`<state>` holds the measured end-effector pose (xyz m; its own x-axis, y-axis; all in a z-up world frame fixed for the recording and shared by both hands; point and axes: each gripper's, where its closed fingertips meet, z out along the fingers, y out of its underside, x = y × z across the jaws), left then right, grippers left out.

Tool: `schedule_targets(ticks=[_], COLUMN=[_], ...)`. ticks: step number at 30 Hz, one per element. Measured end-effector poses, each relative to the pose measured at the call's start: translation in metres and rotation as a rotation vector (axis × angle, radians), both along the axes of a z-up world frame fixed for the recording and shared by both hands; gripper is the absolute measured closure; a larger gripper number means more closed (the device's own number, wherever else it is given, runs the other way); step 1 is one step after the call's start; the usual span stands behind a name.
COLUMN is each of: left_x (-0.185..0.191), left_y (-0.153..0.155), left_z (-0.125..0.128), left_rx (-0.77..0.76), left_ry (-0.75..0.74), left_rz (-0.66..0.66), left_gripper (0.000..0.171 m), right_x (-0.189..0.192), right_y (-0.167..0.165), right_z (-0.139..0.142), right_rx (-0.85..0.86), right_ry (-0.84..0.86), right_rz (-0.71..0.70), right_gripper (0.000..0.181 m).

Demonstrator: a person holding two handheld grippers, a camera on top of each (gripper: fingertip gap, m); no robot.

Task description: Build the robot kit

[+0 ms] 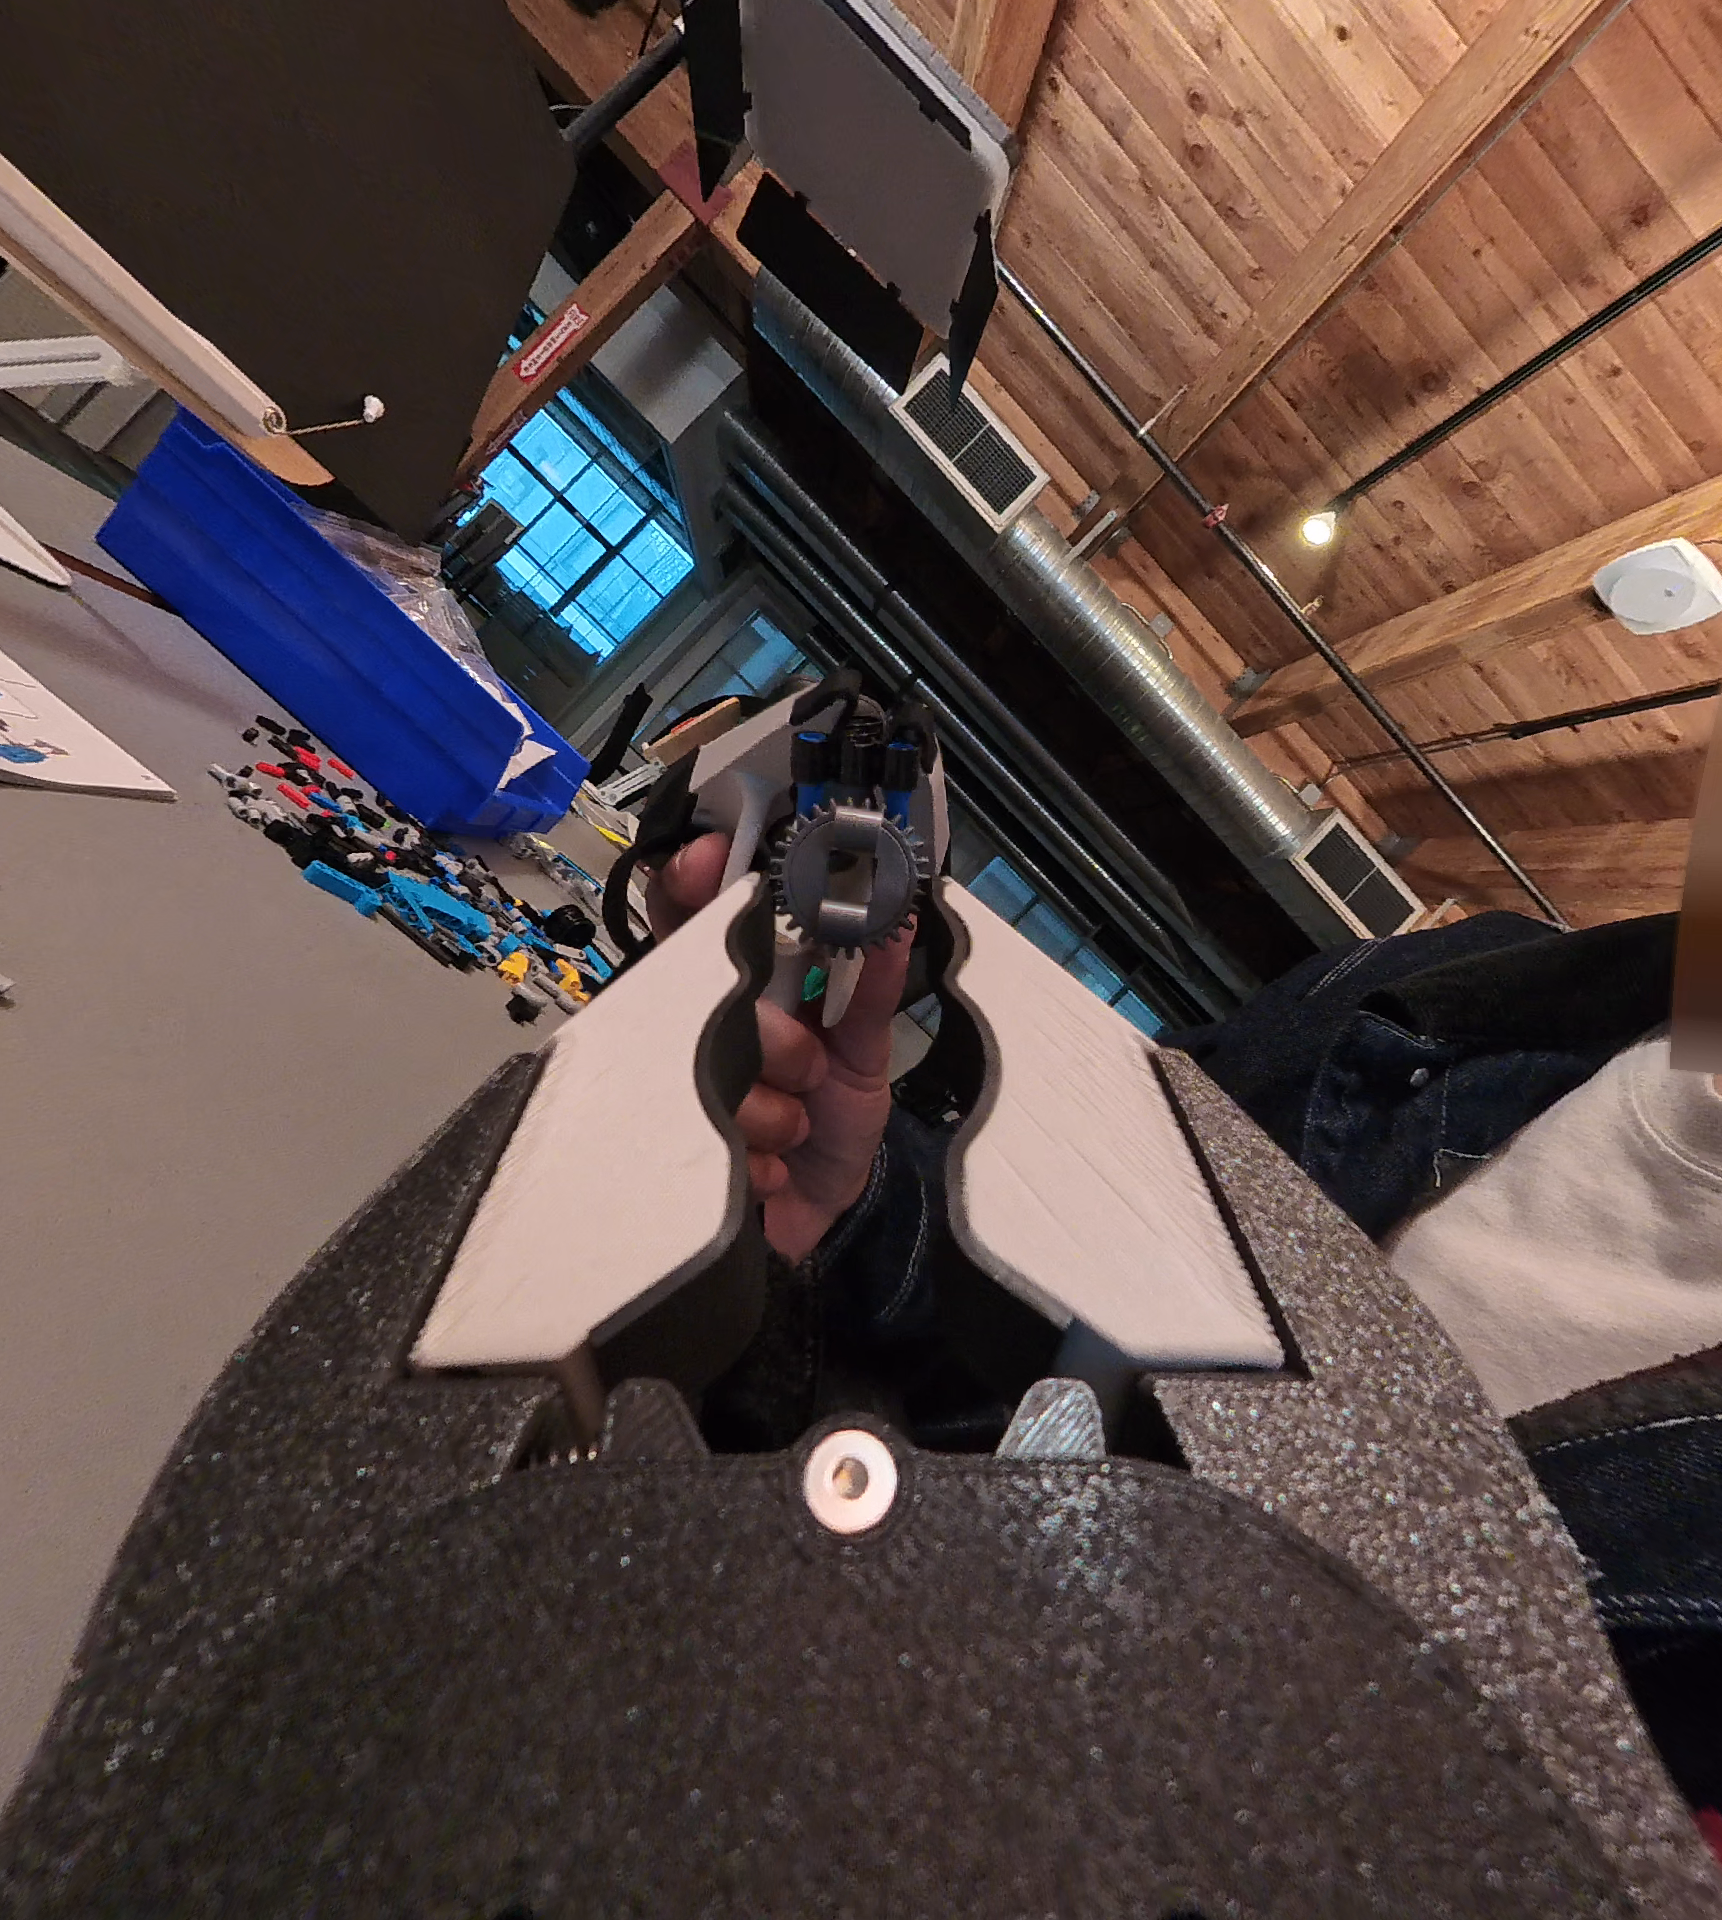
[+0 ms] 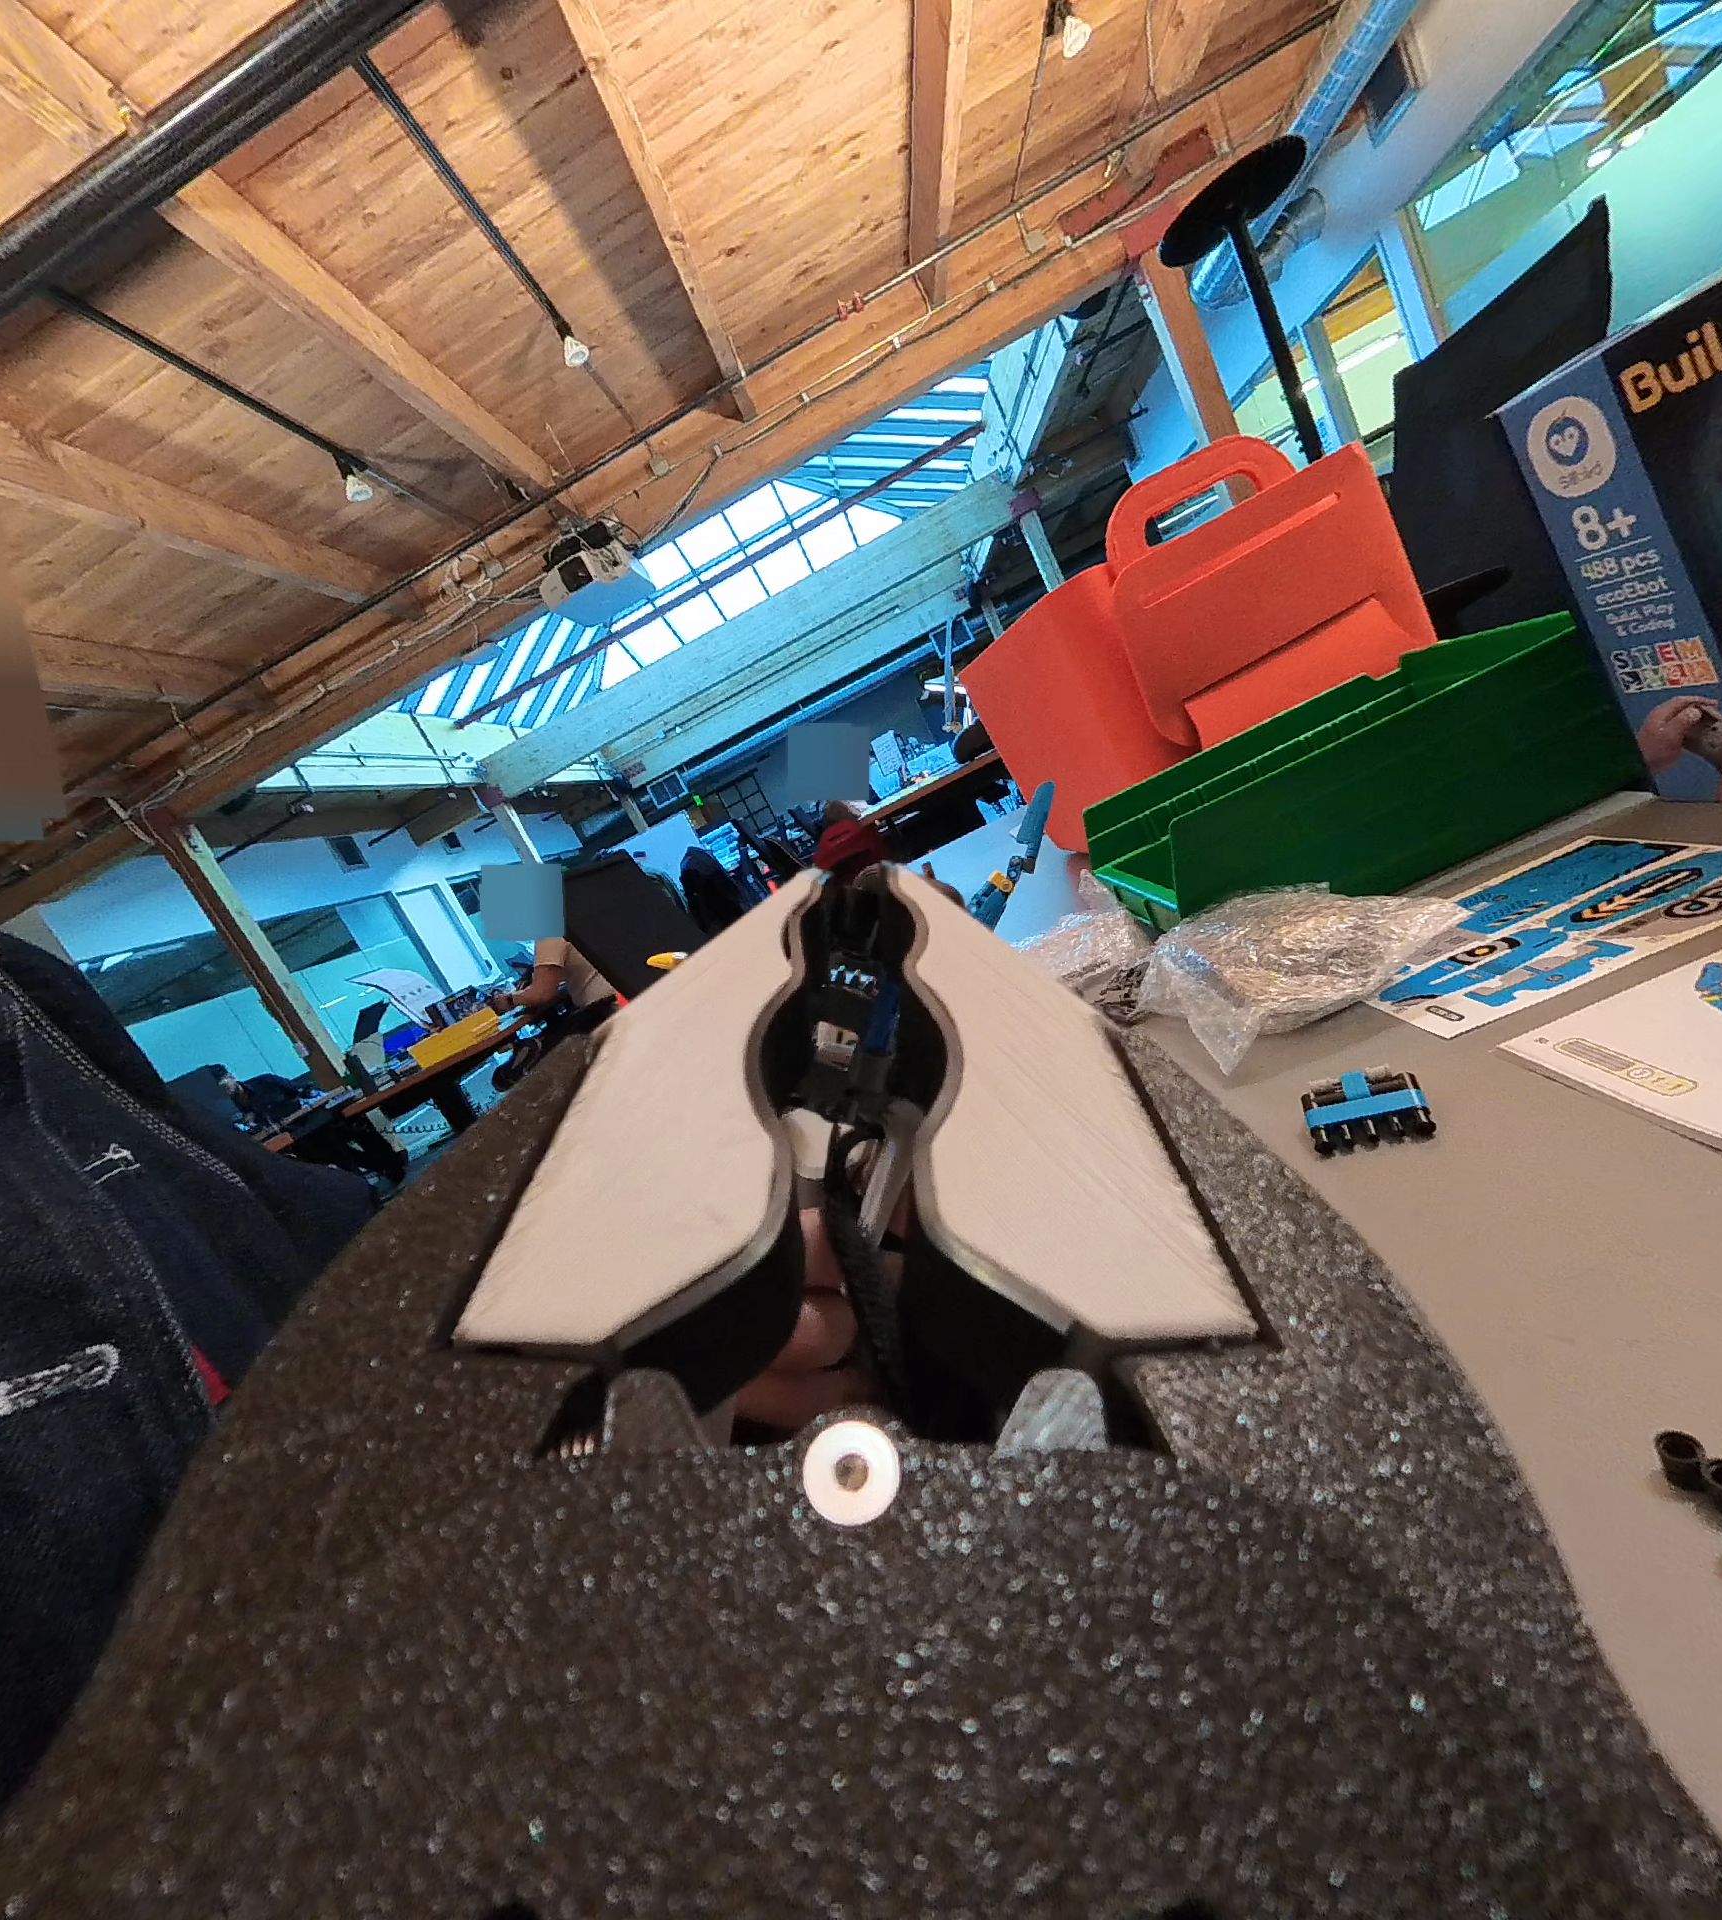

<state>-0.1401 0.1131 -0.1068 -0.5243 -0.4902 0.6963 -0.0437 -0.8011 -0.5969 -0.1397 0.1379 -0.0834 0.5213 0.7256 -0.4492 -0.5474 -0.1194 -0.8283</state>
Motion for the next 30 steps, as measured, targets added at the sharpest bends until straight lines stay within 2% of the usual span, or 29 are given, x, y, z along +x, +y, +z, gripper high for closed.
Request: schedule_targets(ticks=[6, 14, 21, 30], left_x=[0.001, 0.0, 0.003, 0.004], left_y=[0.001, 0.006, 0.013, 0.014], left_z=[-0.001, 0.011, 0.007, 0.005], left_rx=[-0.003, -0.158, -0.149, -0.161], left_ry=[0.003, -0.096, -0.074, -0.067], left_rz=[0.005, -0.016, 0.05, 0.044], left_gripper=[0.144, 0.144, 0.145, 0.145], right_x=[0.001, 0.001, 0.007, 0.009], right_y=[0.003, 0.007, 0.01, 0.009], right_z=[-0.002, 0.011, 0.004, 0.002], right_rx=[-0.01, 0.023, -0.024, -0.042], right_ry=[0.008, 0.134, 0.147, 0.139], right_rz=[0.006, 0.024, -0.021, -0.021], right_gripper=[0.174, 0.172, 0.173, 0.172])
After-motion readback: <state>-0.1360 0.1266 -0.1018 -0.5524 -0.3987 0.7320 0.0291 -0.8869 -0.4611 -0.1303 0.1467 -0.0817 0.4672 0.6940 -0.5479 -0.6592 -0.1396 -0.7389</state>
